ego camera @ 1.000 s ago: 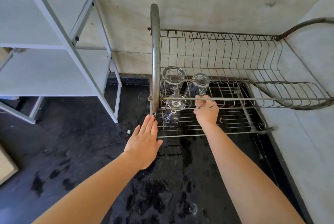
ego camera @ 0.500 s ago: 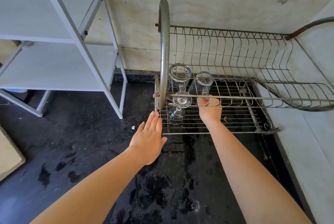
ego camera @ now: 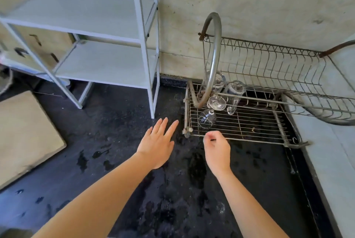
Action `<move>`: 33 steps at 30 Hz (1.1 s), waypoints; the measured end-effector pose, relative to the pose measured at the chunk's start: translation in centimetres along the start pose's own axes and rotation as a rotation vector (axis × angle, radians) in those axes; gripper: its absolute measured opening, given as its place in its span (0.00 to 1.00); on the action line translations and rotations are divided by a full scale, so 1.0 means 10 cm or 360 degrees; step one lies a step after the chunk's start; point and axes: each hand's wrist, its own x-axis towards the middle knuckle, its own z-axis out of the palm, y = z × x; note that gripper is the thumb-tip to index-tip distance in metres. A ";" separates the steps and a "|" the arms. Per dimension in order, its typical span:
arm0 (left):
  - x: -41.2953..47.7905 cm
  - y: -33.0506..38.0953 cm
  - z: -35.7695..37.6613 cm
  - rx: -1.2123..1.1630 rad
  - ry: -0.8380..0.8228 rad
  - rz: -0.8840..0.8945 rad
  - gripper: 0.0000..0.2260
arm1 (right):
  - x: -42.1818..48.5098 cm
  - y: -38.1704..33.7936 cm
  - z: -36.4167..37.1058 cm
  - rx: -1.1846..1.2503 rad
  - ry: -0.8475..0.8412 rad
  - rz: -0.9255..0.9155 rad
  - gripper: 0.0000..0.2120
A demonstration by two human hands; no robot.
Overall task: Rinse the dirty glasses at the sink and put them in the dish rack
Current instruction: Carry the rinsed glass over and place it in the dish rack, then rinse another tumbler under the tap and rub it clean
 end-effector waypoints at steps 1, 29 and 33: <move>-0.15 -0.13 0.03 0.0000 -0.0006 -0.0055 0.28 | -0.11 -0.06 0.11 -0.0021 -0.0072 -0.0060 0.04; -6.23 -3.77 1.00 -0.0670 0.0327 -0.1942 0.23 | -4.96 -2.81 4.17 -0.0758 -0.1676 -0.1450 0.06; -6.61 -4.18 1.08 -0.0759 0.0435 -0.2055 0.22 | -5.33 -3.20 4.61 -0.0729 -0.1747 -0.1527 0.04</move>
